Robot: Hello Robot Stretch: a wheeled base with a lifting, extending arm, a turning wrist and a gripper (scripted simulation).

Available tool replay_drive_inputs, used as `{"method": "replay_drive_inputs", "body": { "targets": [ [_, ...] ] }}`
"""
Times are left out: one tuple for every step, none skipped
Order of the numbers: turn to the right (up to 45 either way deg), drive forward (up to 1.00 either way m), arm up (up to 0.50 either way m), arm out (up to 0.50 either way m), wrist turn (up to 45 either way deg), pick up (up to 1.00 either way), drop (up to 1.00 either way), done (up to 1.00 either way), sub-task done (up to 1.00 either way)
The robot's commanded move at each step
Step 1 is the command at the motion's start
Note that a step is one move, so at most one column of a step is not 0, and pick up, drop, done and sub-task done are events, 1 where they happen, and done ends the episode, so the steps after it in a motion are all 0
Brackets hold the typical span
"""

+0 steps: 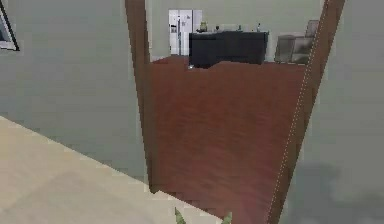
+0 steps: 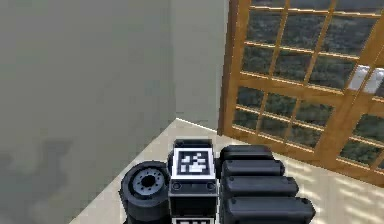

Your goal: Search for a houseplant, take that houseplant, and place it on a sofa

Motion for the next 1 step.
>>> {"method": "replay_drive_inputs", "body": {
  "targets": [
    [45.0,0.00,0.00,0.00,0.0,0.00,0.00,0.00,0.00]
  ]
}}
